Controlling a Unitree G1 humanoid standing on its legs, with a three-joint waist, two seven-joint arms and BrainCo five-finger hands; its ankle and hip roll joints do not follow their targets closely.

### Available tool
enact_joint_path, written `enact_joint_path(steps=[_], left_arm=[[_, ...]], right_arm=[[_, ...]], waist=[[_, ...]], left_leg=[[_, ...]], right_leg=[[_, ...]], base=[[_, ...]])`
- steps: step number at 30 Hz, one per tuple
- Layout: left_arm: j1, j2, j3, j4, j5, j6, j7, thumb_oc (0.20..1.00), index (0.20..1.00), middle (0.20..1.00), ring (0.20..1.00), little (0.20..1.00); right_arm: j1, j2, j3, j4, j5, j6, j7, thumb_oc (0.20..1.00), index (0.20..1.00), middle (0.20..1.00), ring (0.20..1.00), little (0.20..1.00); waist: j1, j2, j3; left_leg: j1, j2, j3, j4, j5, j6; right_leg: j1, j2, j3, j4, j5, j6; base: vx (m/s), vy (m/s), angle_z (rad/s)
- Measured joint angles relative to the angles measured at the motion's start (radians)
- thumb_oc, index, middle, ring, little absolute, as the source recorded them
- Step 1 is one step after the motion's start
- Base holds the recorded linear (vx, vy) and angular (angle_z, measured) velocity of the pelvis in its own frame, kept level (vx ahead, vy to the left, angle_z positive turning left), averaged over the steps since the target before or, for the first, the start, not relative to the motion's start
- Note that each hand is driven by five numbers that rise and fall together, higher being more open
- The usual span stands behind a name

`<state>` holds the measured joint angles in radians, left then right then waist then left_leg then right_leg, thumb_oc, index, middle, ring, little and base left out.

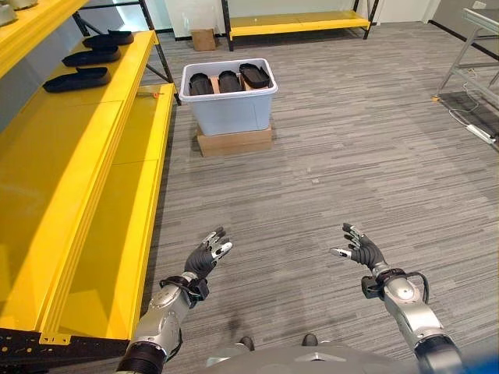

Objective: Move parts from the plastic box to the shelf.

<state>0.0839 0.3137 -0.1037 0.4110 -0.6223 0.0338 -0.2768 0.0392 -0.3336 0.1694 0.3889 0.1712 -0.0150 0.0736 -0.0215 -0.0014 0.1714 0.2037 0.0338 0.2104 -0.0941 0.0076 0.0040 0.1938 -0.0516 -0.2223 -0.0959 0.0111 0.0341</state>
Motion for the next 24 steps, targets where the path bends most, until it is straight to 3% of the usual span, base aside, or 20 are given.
enact_joint_path(steps=[8, 17, 21, 24], left_arm=[[0.007, -0.027, 0.017, 0.003, -0.063, 0.006, 0.015, 1.000, 1.000, 1.000, 1.000, 1.000], [0.012, -0.027, 0.016, 0.003, -0.062, 0.006, -0.006, 1.000, 1.000, 1.000, 1.000, 1.000], [0.012, -0.027, 0.020, 0.005, -0.063, 0.003, -0.001, 1.000, 1.000, 1.000, 1.000, 1.000], [-0.011, -0.027, 0.013, 0.046, -0.051, -0.002, -0.002, 1.000, 1.000, 1.000, 1.000, 1.000]], right_arm=[[0.000, -0.001, 0.005, -0.009, 0.001, -0.015, 0.074, 1.000, 1.000, 1.000, 1.000, 1.000], [0.000, 0.000, 0.027, -0.009, 0.002, -0.015, 0.075, 1.000, 1.000, 1.000, 1.000, 1.000], [0.002, 0.000, 0.026, -0.009, 0.001, -0.015, 0.072, 1.000, 1.000, 1.000, 1.000, 1.000], [0.005, -0.001, 0.019, -0.008, 0.001, -0.015, 0.053, 1.000, 1.000, 1.000, 1.000, 1.000]], waist=[[0.002, 0.004, -0.003], [0.001, 0.006, -0.016], [-0.016, 0.008, -0.028], [-0.033, 0.008, -0.025]], left_leg=[[0.000, 0.000, -0.001, 0.000, 0.000, 0.000], [0.004, -0.004, -0.003, -0.005, 0.000, 0.000], [-0.001, -0.014, -0.004, -0.005, -0.006, 0.010], [-0.003, -0.030, -0.002, -0.005, -0.014, 0.030]], right_leg=[[0.001, 0.000, -0.001, 0.003, 0.001, -0.001], [0.007, -0.004, -0.003, 0.004, 0.002, -0.002], [0.009, -0.013, -0.005, 0.004, 0.002, 0.001], [-0.020, -0.033, -0.004, 0.067, -0.018, 0.021]], base=[[0.00, 0.014, 0.00], [0.02, 0.109, 0.01], [0.00, 0.197, 0.02], [-0.04, 0.193, 0.02]])
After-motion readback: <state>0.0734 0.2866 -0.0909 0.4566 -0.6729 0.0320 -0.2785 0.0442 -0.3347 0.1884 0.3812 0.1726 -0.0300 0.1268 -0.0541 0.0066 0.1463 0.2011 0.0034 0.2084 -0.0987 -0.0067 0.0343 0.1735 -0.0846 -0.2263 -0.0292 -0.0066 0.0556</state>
